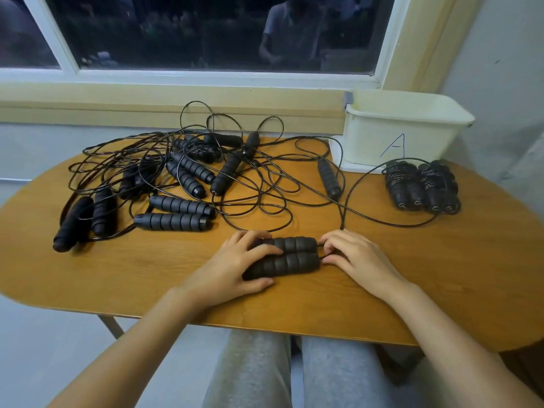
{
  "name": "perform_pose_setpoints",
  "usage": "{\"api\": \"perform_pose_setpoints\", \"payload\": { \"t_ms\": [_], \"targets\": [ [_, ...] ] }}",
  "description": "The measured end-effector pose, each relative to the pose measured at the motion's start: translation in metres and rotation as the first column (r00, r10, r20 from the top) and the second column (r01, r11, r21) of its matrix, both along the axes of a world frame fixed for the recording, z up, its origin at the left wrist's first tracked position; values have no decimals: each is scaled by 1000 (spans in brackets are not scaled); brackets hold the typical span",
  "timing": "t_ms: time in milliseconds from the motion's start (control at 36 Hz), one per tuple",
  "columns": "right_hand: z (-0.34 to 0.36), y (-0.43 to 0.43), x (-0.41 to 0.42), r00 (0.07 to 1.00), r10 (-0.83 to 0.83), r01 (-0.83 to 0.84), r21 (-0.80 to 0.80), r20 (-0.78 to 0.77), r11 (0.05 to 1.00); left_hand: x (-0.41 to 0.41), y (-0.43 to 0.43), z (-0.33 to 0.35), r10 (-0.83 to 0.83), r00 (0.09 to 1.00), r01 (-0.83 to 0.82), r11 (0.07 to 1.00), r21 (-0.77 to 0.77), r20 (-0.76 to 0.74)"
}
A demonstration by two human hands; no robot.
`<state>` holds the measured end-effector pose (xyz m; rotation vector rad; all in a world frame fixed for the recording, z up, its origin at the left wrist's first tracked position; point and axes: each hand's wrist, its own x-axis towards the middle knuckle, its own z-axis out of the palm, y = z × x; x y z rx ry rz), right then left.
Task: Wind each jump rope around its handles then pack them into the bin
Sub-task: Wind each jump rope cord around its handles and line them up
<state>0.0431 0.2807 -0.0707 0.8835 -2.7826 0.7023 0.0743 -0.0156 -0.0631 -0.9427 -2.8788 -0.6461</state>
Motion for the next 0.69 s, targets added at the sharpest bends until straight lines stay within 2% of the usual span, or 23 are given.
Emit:
{"api": "perform_pose_setpoints", "payload": {
  "t_ms": [278, 444, 528, 611, 694],
  "targets": [
    [8, -5, -18, 997, -62, 57, 113, 39, 992, -14, -1, -10, 76, 996, -75, 997, 27, -39],
    [13, 4, -41, 986, -158, 165, 239, -48, 957, -38, 4, -7, 157, 986, -156, 988, 18, -53],
    [14, 17, -41, 981, -170, 186, 231, -90, 955, -44, 7, -7, 188, 981, -188, 982, 18, -54],
    [9, 28, -31, 970, -158, 207, 293, -183, 933, -44, 11, -9, 224, 973, -223, 975, 24, -50],
    [4, 33, -21, 948, -162, 240, 284, -273, 928, -44, 13, -10, 255, 965, -253, 966, 43, -58]
  ]
}}
